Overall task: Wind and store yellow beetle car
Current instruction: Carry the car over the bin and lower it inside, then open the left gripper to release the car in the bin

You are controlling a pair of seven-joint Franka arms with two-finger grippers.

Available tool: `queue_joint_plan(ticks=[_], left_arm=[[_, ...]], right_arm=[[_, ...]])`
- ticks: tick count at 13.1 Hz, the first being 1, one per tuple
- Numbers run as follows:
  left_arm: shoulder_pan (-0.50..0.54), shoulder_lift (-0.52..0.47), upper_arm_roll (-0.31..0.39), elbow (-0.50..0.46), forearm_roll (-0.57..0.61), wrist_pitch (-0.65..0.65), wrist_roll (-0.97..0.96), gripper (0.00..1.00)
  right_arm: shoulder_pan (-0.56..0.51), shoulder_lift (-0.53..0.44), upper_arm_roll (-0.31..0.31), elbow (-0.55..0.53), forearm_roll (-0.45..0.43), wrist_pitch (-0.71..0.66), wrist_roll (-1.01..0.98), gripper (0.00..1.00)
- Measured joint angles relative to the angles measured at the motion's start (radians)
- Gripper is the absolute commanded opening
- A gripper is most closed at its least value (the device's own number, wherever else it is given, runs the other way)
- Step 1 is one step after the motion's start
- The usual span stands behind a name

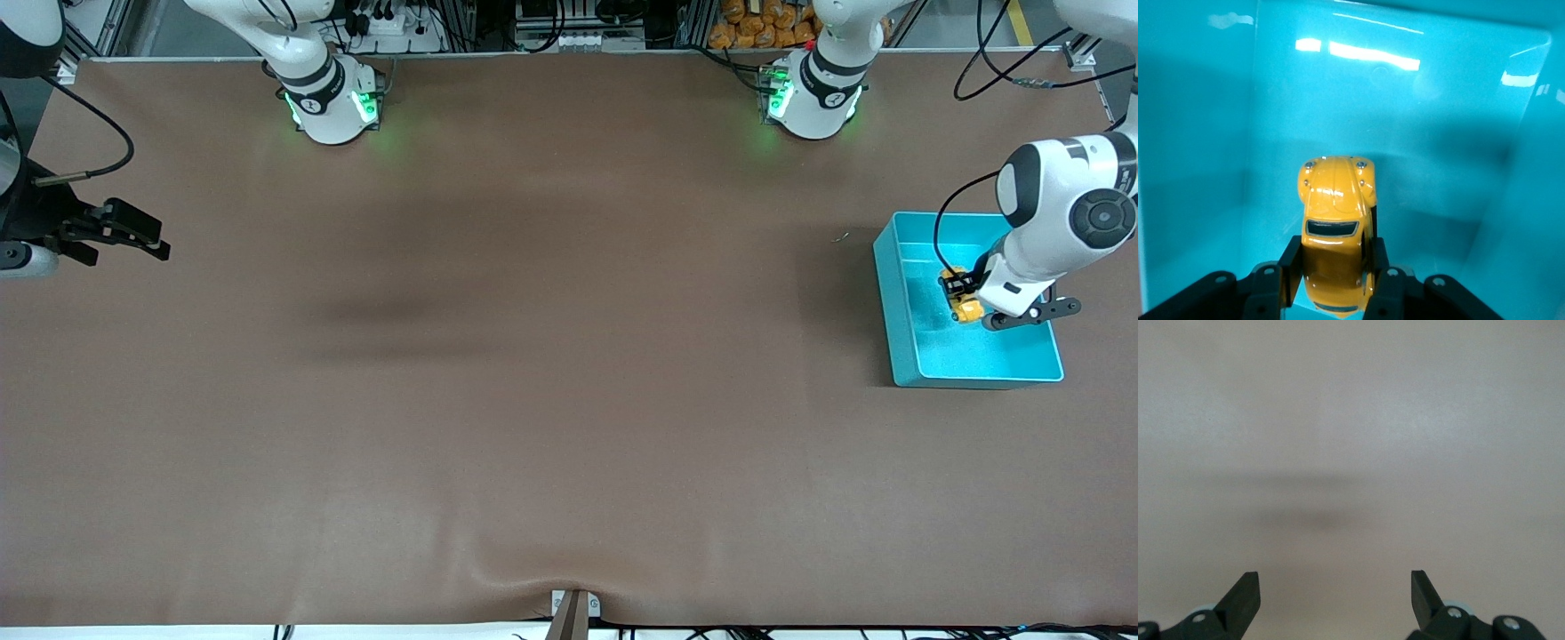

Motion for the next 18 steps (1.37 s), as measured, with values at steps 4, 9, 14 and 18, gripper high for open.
queue_joint_plan(ticks=[4,9,14,18], left_arm=[[0.009,0.057,0.0,0.005,0.047,0.029,0.0,0.0],[0.015,0.105,0.0,0.006,0.102,0.054,0.001,0.0],[0.017,0.113,0.002,0.007,0.105,0.054,0.001,0.26],[0.017,0.116,0.002,0.007,0.105,0.054,0.001,1.0]], right_arm=[[0.0,0.0,0.0,-0.001,0.0,0.0,0.0,1.0],[0.0,0.003,0.0,-0.002,0.0,0.0,0.0,1.0],[0.0,0.004,0.0,-0.002,0.0,0.0,0.0,1.0],[0.0,0.004,0.0,-0.002,0.0,0.0,0.0,1.0]])
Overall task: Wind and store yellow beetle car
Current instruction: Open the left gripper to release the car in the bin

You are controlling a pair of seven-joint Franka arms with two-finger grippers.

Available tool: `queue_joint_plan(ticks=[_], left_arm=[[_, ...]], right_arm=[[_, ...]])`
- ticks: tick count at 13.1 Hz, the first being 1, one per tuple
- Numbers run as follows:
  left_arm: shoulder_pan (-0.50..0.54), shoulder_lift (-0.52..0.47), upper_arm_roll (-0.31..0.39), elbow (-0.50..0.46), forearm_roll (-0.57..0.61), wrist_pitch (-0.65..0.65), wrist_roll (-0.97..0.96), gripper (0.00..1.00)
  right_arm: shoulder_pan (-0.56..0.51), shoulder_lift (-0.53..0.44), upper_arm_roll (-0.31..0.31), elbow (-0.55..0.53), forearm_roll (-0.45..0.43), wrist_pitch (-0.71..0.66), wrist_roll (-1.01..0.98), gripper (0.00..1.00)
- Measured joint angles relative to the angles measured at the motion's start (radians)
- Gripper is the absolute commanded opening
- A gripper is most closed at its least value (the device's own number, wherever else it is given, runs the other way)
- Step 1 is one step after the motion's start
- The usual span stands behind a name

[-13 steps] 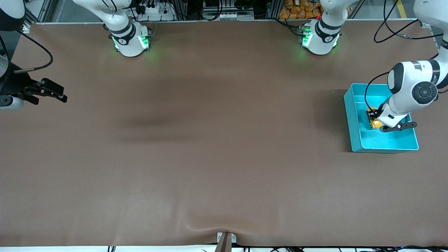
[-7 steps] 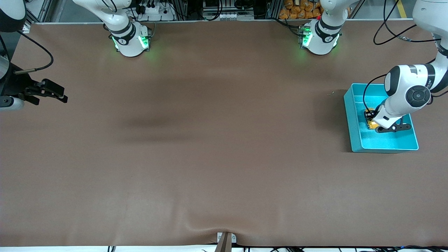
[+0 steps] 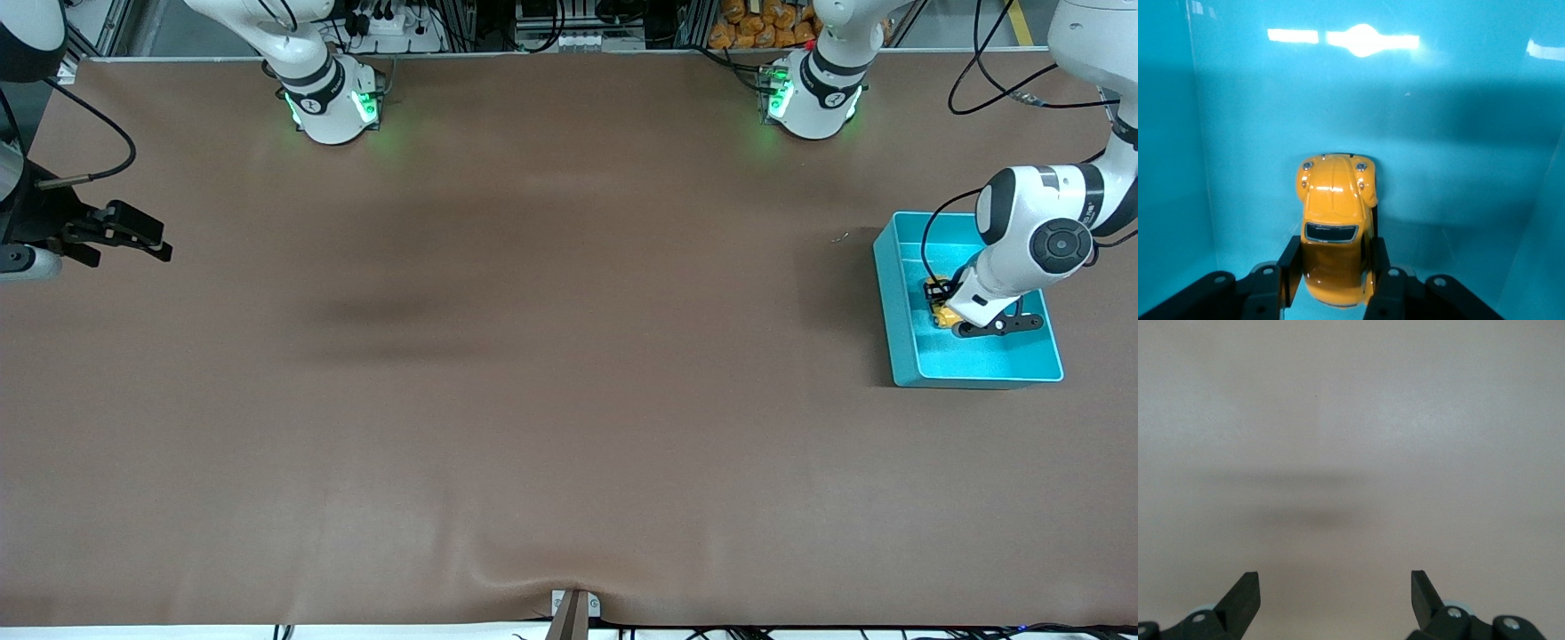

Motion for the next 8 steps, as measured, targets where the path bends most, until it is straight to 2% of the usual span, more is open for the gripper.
queue_joint_plan(ticks=[6,8], left_arm=[[0.0,-0.001,0.0,0.022,0.0,-0.001,0.0,1.0],[-0.002,-0.029,-0.005,0.056,0.0,-0.048,0.0,1.0]], right_arm=[[0.0,0.0,0.0,0.0,0.0,0.0,0.0,1.0],[0.0,0.0,0.0,0.0,0.0,0.0,0.0,1.0]])
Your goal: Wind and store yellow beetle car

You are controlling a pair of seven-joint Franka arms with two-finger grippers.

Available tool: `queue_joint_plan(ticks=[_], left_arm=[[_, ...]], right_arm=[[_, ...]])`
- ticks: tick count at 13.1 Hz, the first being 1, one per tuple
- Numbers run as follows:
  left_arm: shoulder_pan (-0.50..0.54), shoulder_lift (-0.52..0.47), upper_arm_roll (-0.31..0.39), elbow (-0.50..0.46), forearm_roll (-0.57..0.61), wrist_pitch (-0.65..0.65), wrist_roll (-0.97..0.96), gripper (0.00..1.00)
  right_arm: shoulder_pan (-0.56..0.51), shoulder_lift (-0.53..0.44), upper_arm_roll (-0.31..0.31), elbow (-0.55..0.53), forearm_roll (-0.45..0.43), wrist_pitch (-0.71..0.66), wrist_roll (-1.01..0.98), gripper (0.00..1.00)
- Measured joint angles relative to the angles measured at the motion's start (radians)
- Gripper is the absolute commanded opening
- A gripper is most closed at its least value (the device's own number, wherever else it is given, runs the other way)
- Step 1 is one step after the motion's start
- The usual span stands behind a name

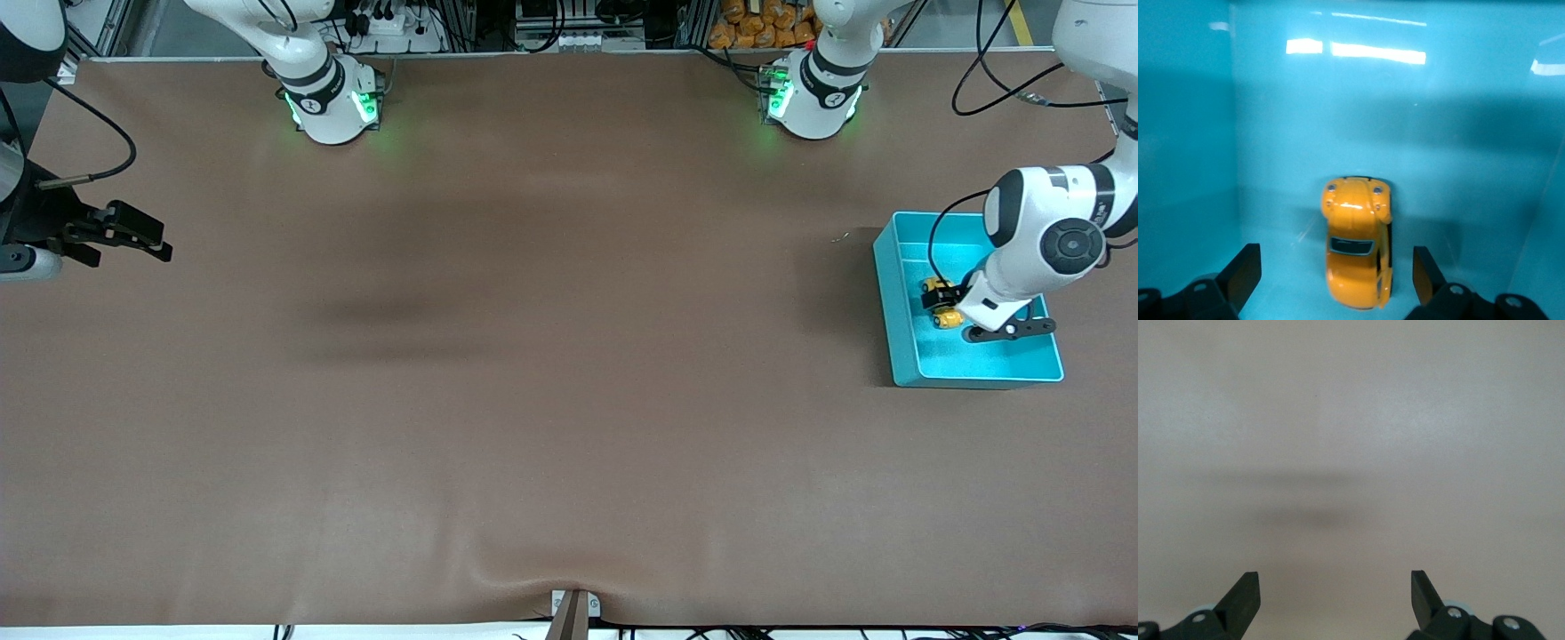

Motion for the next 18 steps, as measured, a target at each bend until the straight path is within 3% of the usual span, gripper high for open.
queue_joint_plan(ticks=[3,7,9,12,18], left_arm=[[-0.031,-0.082,-0.04,0.124,-0.07,-0.258,-0.001,1.0],[-0.105,-0.168,-0.067,0.465,-0.275,-0.73,0.059,1.0],[-0.121,-0.201,-0.074,0.564,-0.334,-0.797,0.086,1.0],[-0.146,-0.255,-0.108,0.606,-0.365,-0.813,0.088,1.0],[-0.333,-0.297,-0.114,0.734,-0.393,-0.993,0.035,1.0]], right_arm=[[0.0,0.0,0.0,0.0,0.0,0.0,0.0,1.0],[0.0,0.004,0.0,0.0,0.0,0.002,0.0,1.0],[0.0,0.005,0.0,0.0,0.0,0.003,0.0,1.0],[0.0,0.006,0.0,0.0,0.0,0.004,0.0,1.0],[0.001,0.006,0.0,0.0,0.0,0.005,0.0,1.0]])
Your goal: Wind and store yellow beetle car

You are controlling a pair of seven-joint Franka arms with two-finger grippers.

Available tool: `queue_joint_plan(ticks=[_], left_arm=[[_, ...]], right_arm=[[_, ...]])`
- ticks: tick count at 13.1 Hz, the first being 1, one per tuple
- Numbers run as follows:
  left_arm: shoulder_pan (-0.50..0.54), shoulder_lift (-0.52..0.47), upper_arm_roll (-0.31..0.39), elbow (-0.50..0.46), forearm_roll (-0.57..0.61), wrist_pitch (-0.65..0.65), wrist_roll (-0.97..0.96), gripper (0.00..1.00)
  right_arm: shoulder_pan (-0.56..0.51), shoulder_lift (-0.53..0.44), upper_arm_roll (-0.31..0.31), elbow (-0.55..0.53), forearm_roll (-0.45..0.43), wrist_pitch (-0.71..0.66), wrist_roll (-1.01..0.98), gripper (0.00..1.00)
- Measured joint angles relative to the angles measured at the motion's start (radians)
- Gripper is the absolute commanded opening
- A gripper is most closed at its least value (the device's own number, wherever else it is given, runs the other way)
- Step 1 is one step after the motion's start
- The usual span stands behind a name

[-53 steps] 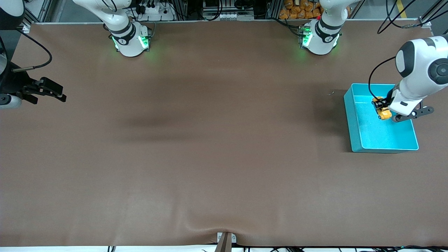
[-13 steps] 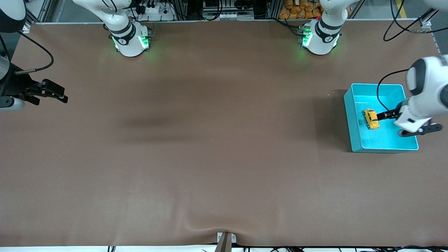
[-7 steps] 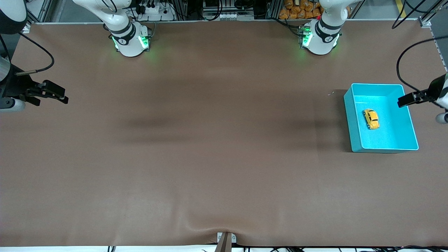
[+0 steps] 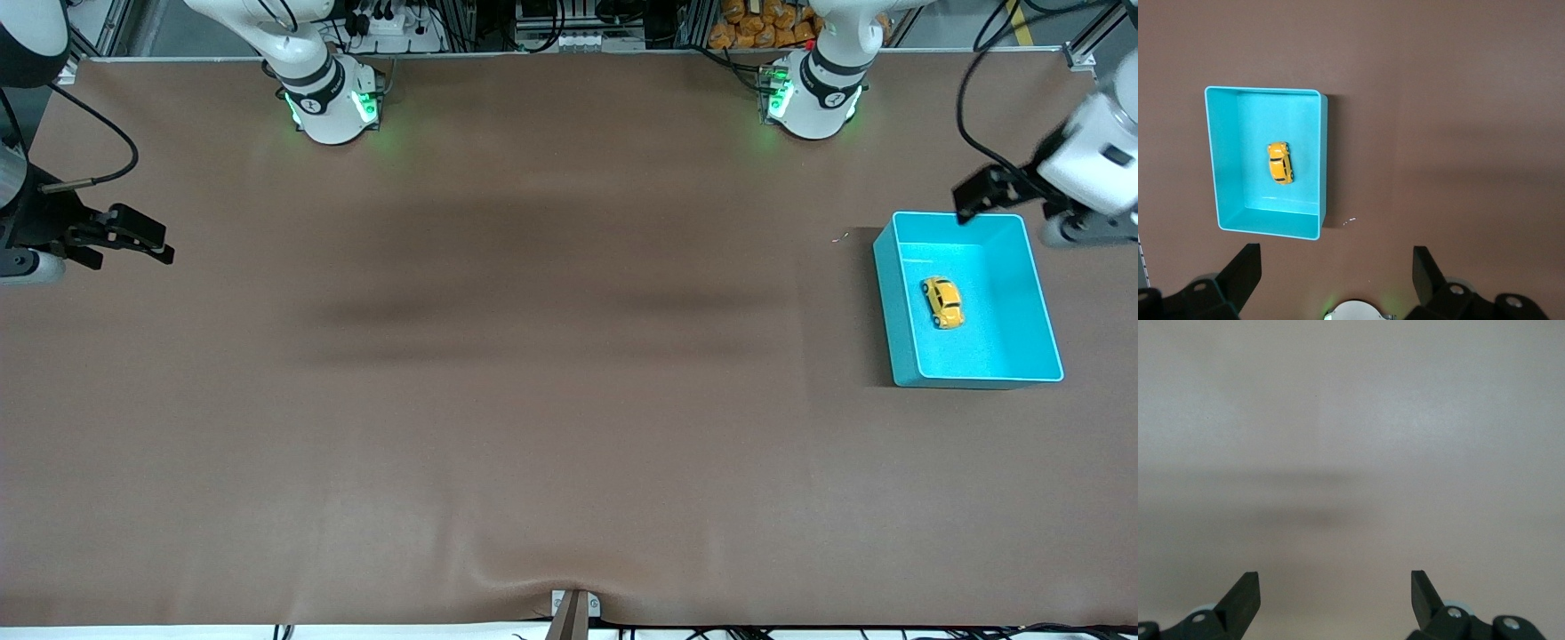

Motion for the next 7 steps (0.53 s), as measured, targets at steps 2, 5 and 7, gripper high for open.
queue_joint_plan(ticks=[2,5,7], left_arm=[[-0.04,-0.022,0.001,0.011,-0.012,-0.019,-0.007,1.0],[-0.074,-0.038,0.001,0.012,-0.029,-0.023,-0.007,1.0],[-0.075,-0.038,0.005,0.012,-0.092,-0.028,-0.007,1.0]], right_arm=[[0.0,0.0,0.0,0.0,0.0,0.0,0.0,1.0],[0.0,-0.001,-0.002,0.002,0.0,0.006,0.0,1.0],[0.0,-0.007,-0.006,0.007,0.0,0.005,0.001,1.0]])
